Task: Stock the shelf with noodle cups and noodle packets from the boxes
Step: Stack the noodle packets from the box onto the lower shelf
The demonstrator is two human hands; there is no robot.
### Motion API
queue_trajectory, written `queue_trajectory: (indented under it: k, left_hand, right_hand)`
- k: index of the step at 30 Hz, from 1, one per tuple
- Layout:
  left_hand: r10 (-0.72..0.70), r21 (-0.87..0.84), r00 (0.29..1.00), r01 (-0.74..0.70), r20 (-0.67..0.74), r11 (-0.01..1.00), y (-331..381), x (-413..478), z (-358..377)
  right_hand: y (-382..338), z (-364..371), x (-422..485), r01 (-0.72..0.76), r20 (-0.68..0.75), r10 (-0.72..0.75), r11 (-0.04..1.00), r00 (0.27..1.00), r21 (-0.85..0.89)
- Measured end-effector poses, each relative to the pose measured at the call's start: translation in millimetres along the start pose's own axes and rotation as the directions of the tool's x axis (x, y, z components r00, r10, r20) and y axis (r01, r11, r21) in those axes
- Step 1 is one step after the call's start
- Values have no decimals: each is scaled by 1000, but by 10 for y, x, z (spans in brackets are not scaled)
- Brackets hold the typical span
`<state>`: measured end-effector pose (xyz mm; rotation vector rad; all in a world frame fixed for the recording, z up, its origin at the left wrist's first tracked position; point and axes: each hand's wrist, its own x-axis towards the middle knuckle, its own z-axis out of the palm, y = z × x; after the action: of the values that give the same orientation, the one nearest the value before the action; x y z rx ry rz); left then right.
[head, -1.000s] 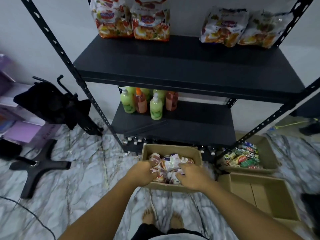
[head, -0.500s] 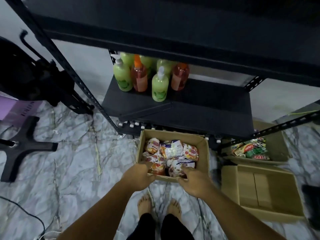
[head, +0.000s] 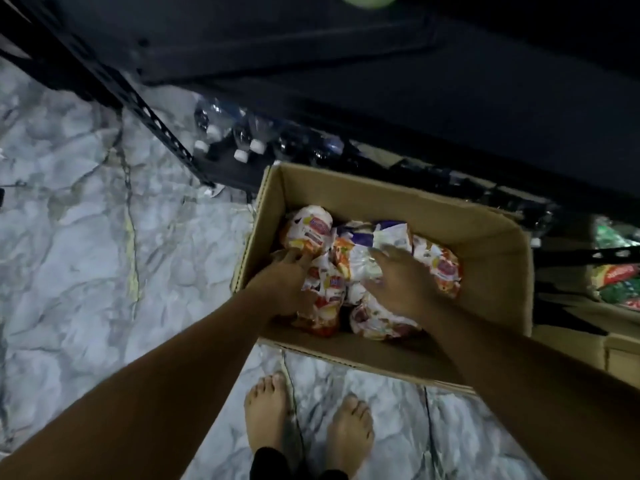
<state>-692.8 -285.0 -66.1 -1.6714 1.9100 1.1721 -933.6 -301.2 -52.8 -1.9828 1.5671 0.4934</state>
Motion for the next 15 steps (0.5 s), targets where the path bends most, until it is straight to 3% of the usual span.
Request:
queue_trajectory:
  k: [2,5,7,10,15]
  left_hand:
    - [6,29,1000,-7,16,1000,-51,198,142]
    - [16,85,1000,-16,1,996,-106,343,270]
    - [43,128,998,-37,-46,991,-150,394,317]
    - [111,219,991,-92,-76,971,-174,422,298]
    - [90,337,991,-118,99,934,-150,422,72]
  right_hand:
    - [56,89,331,24,-34,-26,998,999,-64]
    - [115,120,698,63,35,-59,988,998,-141]
    - [149,145,842,81,80,-62,964,995,-253]
    - [156,157,926,93,29,-89,892,996,-442]
    - [153,34,942,95,78,-67,881,995,-463]
